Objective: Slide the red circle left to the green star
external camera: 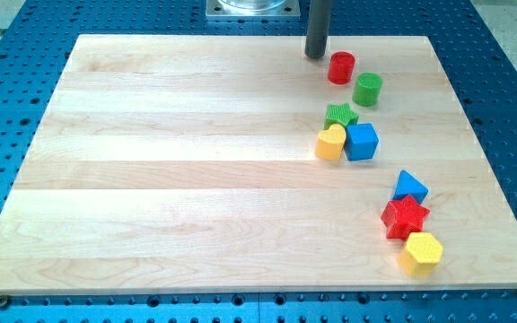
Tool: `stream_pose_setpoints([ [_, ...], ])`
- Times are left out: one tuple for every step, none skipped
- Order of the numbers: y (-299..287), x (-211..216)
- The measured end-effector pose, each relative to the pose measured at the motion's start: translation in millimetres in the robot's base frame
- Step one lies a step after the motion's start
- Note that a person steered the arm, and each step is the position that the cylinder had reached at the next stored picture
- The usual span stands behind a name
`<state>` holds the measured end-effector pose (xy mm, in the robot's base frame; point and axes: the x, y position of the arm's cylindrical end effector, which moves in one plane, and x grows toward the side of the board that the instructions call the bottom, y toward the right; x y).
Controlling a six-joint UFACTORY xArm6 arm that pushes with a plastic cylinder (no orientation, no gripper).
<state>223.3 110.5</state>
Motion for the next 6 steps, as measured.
stream_pose_setpoints([
  [36,25],
  [4,54],
  [-41,77],
  [-5,41],
  [76,47],
  [48,68],
])
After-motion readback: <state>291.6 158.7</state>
